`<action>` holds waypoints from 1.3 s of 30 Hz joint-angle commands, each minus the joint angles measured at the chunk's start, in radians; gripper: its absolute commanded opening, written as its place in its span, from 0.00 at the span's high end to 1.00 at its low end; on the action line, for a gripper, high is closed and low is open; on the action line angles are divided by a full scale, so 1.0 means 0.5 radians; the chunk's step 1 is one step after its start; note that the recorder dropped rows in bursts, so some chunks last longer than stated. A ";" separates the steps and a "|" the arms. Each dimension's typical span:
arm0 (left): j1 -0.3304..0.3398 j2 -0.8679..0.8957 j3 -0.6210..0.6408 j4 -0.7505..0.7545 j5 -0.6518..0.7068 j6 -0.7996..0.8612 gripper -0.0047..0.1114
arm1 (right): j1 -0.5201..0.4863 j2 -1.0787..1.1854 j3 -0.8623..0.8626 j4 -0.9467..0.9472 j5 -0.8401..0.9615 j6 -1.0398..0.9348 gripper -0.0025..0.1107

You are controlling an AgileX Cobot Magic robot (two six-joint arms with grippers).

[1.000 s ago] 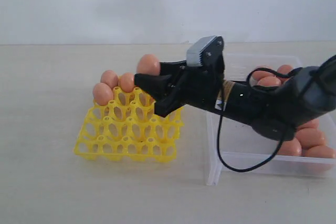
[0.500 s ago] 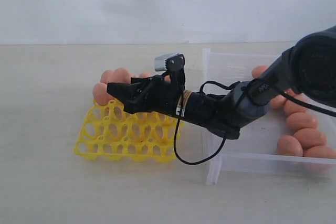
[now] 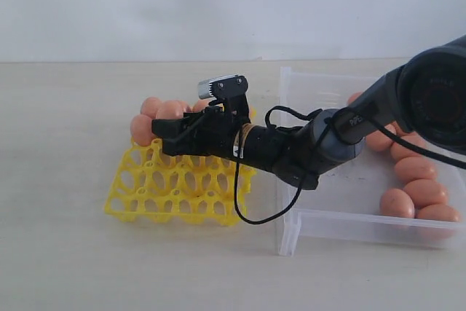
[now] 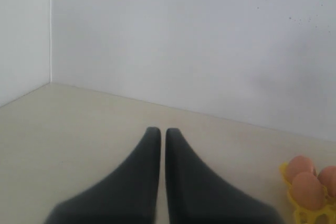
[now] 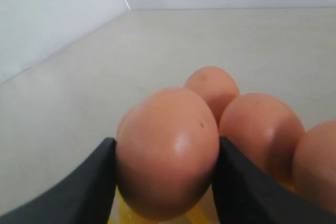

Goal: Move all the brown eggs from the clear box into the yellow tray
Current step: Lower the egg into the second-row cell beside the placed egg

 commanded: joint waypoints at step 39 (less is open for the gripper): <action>0.003 -0.005 -0.001 -0.018 -0.027 -0.018 0.93 | 0.003 -0.042 0.011 0.175 0.293 -0.214 0.46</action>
